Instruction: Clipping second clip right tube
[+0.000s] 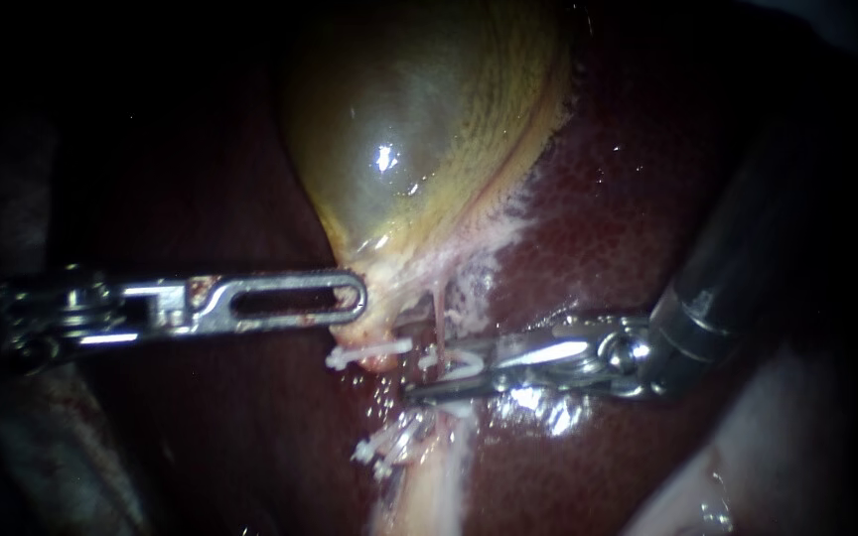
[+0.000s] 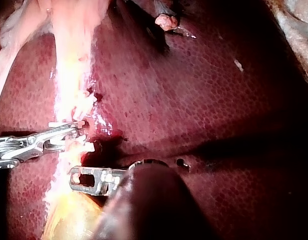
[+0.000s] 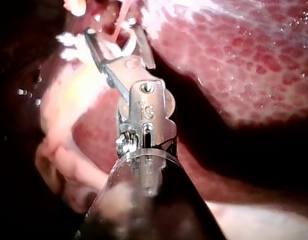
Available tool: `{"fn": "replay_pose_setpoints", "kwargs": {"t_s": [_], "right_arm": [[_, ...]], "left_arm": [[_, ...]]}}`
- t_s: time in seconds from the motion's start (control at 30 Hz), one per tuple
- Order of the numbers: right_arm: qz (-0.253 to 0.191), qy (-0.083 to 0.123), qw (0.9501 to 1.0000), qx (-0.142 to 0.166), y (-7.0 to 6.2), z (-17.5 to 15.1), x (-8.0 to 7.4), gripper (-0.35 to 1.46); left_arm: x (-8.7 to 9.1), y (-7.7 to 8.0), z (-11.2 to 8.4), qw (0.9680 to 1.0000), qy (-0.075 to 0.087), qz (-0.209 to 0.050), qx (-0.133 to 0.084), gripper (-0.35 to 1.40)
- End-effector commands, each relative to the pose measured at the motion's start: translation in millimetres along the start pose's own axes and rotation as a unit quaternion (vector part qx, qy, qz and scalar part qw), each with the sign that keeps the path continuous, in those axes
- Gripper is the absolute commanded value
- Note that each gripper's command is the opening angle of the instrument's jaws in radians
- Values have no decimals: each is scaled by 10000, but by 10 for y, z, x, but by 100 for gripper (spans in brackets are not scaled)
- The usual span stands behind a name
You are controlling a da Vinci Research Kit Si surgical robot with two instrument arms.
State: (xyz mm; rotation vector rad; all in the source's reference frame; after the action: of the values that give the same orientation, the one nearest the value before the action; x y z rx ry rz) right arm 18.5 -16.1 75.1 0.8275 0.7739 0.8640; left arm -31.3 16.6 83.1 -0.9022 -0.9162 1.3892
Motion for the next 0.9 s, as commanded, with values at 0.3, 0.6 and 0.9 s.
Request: {"fn": "replay_pose_setpoints", "kwargs": {"t_s": [0.3, 0.6, 0.9], "right_arm": [[152, 21, 9999, -15, -1, 9, -6, 38], [423, 40, 9991, -24, 1, 10, -4, 22], [747, 52, 9972, -22, 3, 7, -4, -18]], "left_arm": [[0, 0, 0, 10000, 2, 0, 1, -35], [0, 1, 0, 10000, 3, -1, 2, -35], [0, 1, 0, 10000, 2, 0, 1, -35]]}}
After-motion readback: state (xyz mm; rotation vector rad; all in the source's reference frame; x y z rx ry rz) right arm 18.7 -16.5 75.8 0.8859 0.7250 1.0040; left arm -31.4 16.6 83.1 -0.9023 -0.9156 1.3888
